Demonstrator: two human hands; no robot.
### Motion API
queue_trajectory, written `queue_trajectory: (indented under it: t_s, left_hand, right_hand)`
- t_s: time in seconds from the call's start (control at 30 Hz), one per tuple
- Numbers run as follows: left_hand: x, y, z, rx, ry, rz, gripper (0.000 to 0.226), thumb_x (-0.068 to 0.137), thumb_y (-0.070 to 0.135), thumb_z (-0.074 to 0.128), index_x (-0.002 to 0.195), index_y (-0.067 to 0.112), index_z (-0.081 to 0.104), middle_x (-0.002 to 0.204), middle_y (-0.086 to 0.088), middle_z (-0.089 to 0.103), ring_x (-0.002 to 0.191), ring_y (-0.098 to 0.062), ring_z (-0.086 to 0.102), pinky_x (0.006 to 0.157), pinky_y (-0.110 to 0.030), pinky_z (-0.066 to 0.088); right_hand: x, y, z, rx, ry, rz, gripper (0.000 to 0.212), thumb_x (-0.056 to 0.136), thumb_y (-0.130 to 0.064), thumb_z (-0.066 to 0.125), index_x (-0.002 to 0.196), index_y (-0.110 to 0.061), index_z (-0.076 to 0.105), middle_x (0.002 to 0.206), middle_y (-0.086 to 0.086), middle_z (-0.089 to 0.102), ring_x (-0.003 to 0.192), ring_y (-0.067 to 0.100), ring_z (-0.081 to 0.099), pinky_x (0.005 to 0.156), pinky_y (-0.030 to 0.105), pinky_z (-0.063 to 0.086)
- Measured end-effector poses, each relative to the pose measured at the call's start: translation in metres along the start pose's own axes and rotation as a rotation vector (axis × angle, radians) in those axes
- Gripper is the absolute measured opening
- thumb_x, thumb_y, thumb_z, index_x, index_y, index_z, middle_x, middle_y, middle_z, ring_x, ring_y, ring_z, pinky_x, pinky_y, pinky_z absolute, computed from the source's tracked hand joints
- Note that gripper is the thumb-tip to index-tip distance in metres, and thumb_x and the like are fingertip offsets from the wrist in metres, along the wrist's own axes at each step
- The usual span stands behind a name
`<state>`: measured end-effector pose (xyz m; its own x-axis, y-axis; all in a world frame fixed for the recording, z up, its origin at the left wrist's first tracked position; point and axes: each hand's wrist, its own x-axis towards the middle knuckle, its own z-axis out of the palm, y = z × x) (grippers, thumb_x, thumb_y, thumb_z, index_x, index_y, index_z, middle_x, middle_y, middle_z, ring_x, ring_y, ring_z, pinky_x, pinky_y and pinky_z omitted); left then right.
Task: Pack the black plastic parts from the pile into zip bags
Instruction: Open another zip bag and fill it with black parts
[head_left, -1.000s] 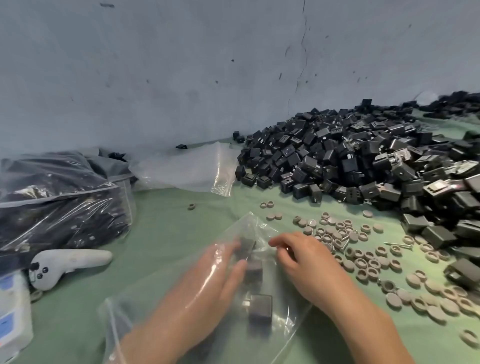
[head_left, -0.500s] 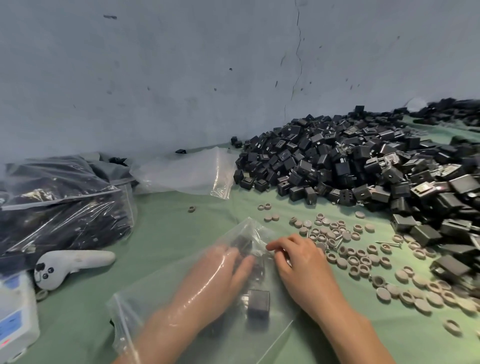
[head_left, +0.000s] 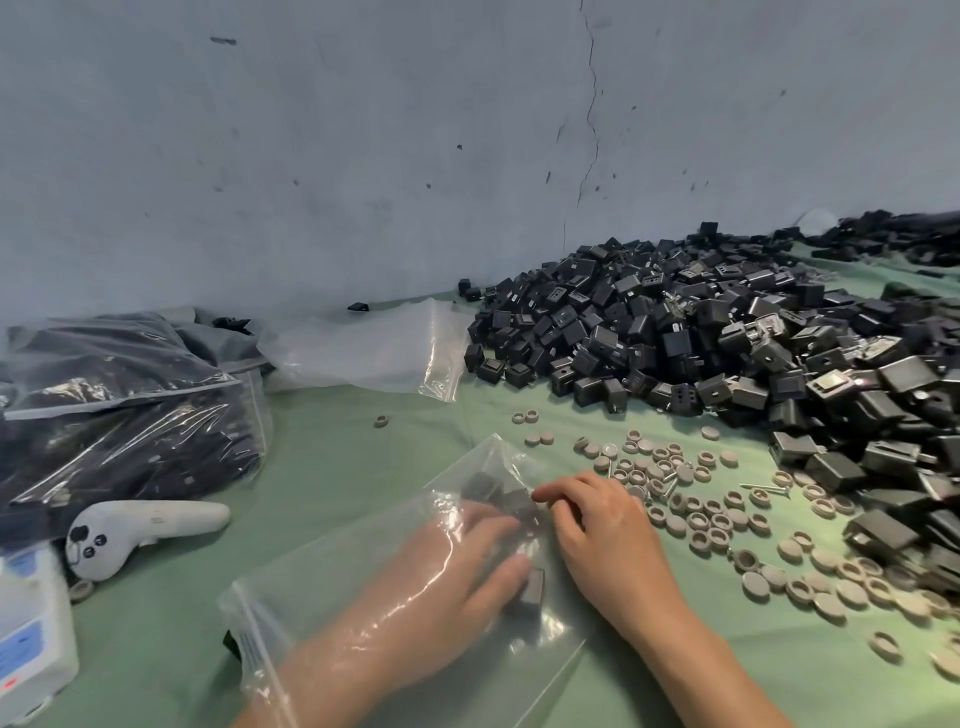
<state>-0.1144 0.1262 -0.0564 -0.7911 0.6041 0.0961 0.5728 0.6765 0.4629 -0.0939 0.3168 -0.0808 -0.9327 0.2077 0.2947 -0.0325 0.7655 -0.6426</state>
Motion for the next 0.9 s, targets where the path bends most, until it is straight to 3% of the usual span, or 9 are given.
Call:
queue_trajectory:
  t_s: [0.2,0.33,0.47,0.57,0.67,0.73,0.83,0.9]
  left_hand:
    - [0.014,0.001,0.004,0.035,0.056,-0.141,0.047,0.099,0.059,0.036,0.138,0.035,0.044,0.13,0.008,0.042,0.118,-0.01,0.049,0.098,-0.024,0.036]
    - [0.006,-0.006,0.002,-0.039,0.098,-0.109,0.035,0.1,0.053,0.04,0.128,0.038,0.053,0.122,0.018,0.045,0.118,0.001,0.044,0.099,-0.016,0.03]
    - [0.011,-0.013,0.0,-0.006,0.116,-0.07,0.041,0.1,0.053,0.04,0.134,0.035,0.052,0.132,0.024,0.042,0.121,0.011,0.034,0.101,-0.011,0.023]
    - [0.023,-0.013,-0.004,0.017,0.116,0.013,0.036,0.101,0.046,0.044,0.13,0.03,0.06,0.131,0.022,0.051,0.117,0.012,0.04,0.101,-0.005,0.025]
    - [0.016,-0.022,-0.004,0.007,0.138,0.011,0.03,0.1,0.048,0.044,0.124,0.038,0.059,0.124,0.026,0.053,0.111,0.012,0.046,0.096,0.0,0.028]
    - [0.009,-0.027,-0.001,-0.023,0.144,-0.004,0.037,0.098,0.055,0.042,0.127,0.037,0.058,0.128,0.03,0.048,0.113,0.015,0.046,0.098,-0.005,0.033]
    - [0.012,-0.026,0.002,0.033,0.161,0.013,0.055,0.091,0.065,0.033,0.131,0.036,0.055,0.129,0.032,0.04,0.111,0.031,0.031,0.094,0.007,0.017]
    - [0.026,-0.025,0.007,0.098,0.197,0.041,0.047,0.093,0.057,0.036,0.13,0.035,0.055,0.124,0.026,0.045,0.107,0.025,0.031,0.092,0.004,0.018]
  right_hand:
    - [0.0,-0.002,-0.001,-0.03,-0.002,-0.018,0.016,0.095,-0.024,0.048,0.091,-0.034,0.06,0.095,-0.019,0.058,0.098,0.008,0.051,0.098,0.034,0.037]
    - [-0.002,0.0,0.0,-0.106,-0.038,-0.061,0.016,0.096,-0.031,0.047,0.096,-0.04,0.06,0.102,-0.021,0.054,0.103,0.007,0.047,0.097,0.033,0.033]
    - [-0.001,0.001,0.002,-0.181,-0.059,-0.093,0.023,0.099,-0.035,0.044,0.112,-0.042,0.061,0.111,-0.02,0.051,0.109,0.008,0.044,0.096,0.03,0.029]
    - [-0.001,0.002,0.002,-0.204,-0.062,-0.101,0.027,0.099,-0.036,0.043,0.118,-0.045,0.06,0.114,-0.02,0.051,0.111,0.008,0.044,0.096,0.03,0.03]
    - [-0.002,0.001,0.003,-0.206,-0.056,-0.103,0.029,0.1,-0.032,0.045,0.12,-0.046,0.06,0.115,-0.02,0.052,0.113,0.008,0.044,0.097,0.029,0.029]
    - [-0.001,0.001,0.003,-0.206,-0.059,-0.097,0.031,0.1,-0.032,0.043,0.121,-0.048,0.061,0.116,-0.02,0.052,0.114,0.008,0.044,0.099,0.03,0.029]
    - [-0.001,0.001,0.004,-0.225,-0.066,-0.095,0.034,0.101,-0.032,0.041,0.124,-0.049,0.059,0.119,-0.02,0.052,0.117,0.008,0.044,0.101,0.03,0.03]
    - [-0.002,0.001,0.004,-0.232,-0.063,-0.094,0.035,0.101,-0.031,0.041,0.126,-0.048,0.058,0.12,-0.018,0.053,0.118,0.009,0.044,0.1,0.03,0.03]
